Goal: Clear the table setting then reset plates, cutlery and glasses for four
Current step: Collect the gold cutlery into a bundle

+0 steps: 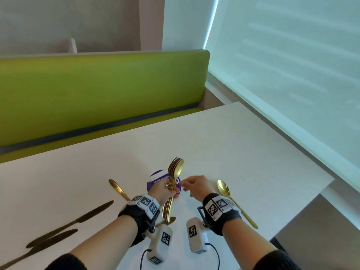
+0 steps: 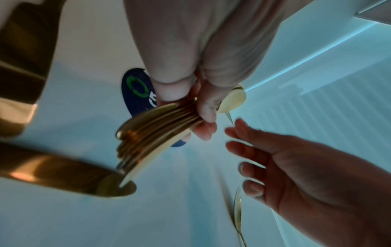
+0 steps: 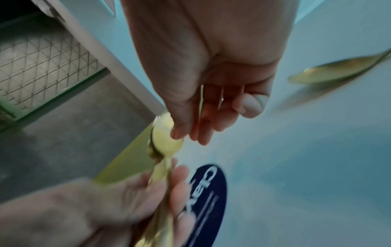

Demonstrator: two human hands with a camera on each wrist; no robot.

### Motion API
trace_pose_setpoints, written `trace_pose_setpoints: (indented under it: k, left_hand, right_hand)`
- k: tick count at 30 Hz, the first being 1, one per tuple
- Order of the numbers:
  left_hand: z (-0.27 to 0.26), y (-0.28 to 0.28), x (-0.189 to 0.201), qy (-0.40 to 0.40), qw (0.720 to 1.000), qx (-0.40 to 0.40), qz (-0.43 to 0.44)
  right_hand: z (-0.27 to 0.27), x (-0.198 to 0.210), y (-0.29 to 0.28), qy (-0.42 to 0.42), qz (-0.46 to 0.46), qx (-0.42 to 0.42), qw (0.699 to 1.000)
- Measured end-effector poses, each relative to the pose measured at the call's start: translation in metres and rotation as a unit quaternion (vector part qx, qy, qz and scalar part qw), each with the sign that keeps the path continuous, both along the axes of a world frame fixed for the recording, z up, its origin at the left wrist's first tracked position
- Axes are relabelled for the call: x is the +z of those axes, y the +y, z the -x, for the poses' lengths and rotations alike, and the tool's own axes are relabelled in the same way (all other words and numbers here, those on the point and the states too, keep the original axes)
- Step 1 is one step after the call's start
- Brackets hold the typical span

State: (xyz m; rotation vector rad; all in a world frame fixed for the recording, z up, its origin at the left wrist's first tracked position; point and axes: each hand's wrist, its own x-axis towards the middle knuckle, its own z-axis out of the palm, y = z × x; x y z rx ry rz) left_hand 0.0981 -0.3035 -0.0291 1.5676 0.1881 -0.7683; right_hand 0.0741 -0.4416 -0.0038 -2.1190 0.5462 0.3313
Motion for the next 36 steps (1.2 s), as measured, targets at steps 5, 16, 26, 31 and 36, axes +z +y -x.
trace_pose_setpoints:
  k: [5, 16, 26, 31, 36]
  left_hand:
    - [0.0, -0.015, -0.007, 0.008, 1.0, -0.014, -0.018]
    - [0.004, -0.022, -0.005, 0.048, 0.999, 0.014, -0.008]
    - [0.022, -0.001, 0.012, 0.041, 0.997, 0.053, 0.041]
    - [0.044, 0.033, 0.025, 0.021, 0.997, 0.047, 0.06]
    - [0.078, 0.088, 0.026, 0.01, 0.997, 0.051, 0.056]
  right_hand:
    - [0.017, -0.001, -0.069, 0.061, 0.173, -0.079, 0.98]
    - [0.058, -0.036, -0.118, 0.184, 0.299, -0.093, 0.932]
    - [0.045, -0.001, -0.044, 0.056, -0.081, -0.093, 0.991]
    - [0.056, 0.014, 0.024, 0.058, -0.308, -0.099, 0.944]
    - [0.081, 0.012, 0.084, 0.056, -0.336, -0.064, 0.938]
